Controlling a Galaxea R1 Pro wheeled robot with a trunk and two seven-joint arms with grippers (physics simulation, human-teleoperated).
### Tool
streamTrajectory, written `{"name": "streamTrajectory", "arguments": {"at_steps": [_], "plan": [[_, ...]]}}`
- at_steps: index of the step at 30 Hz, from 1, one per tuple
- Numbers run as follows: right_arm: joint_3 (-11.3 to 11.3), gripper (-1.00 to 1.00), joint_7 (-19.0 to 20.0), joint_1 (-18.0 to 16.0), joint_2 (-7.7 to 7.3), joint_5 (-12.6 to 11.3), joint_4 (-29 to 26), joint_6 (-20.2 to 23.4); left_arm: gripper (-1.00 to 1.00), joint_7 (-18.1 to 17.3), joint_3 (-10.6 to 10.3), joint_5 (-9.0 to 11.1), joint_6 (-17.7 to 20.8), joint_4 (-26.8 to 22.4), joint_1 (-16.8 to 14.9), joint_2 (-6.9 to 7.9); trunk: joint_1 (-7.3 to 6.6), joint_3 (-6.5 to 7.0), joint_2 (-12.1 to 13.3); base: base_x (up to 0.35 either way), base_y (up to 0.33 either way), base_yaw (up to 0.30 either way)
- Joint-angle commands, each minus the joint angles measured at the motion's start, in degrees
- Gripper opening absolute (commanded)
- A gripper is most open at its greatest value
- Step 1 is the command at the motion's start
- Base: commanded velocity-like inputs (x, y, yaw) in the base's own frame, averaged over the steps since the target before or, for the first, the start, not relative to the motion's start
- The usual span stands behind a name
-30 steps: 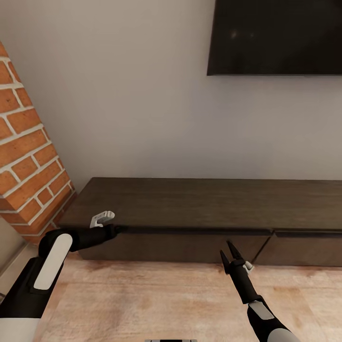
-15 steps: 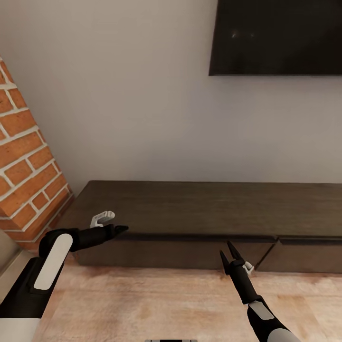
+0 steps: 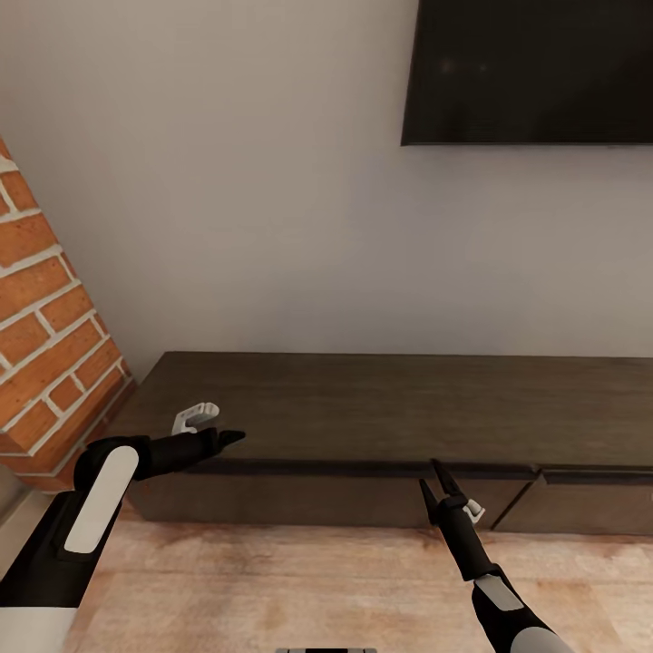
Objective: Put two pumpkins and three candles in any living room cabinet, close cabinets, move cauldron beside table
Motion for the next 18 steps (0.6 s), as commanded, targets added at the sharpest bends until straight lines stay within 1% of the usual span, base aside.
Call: {"name": "streamTrajectory", "arguments": {"at_steps": [1, 15, 18], "plan": [[0.0, 1.0, 0.1, 0.0, 0.01, -0.4, 0.0, 0.6, 1.0, 0.5, 0.0, 0.5, 0.2, 0.0, 0.0, 0.03, -0.01, -0.05, 0.0, 0.008, -0.076, 0.0], [0.0, 1.0, 0.0, 0.0, 0.01, -0.4, 0.0, 0.6, 1.0, 0.5, 0.1, 0.5, 0.2, 0.0, 0.0, 0.01, -0.01, -0.05, 0.0, 0.001, -0.016, 0.0], [0.1, 1.0, 0.0, 0.0, -0.53, -0.5, 0.4, 0.6, 1.0, 0.5, 0.1, 0.5, 0.2, 0.0, 0.0, 0.0, -0.01, -0.05, 0.0, 0.0, 0.0, 0.0]]}}
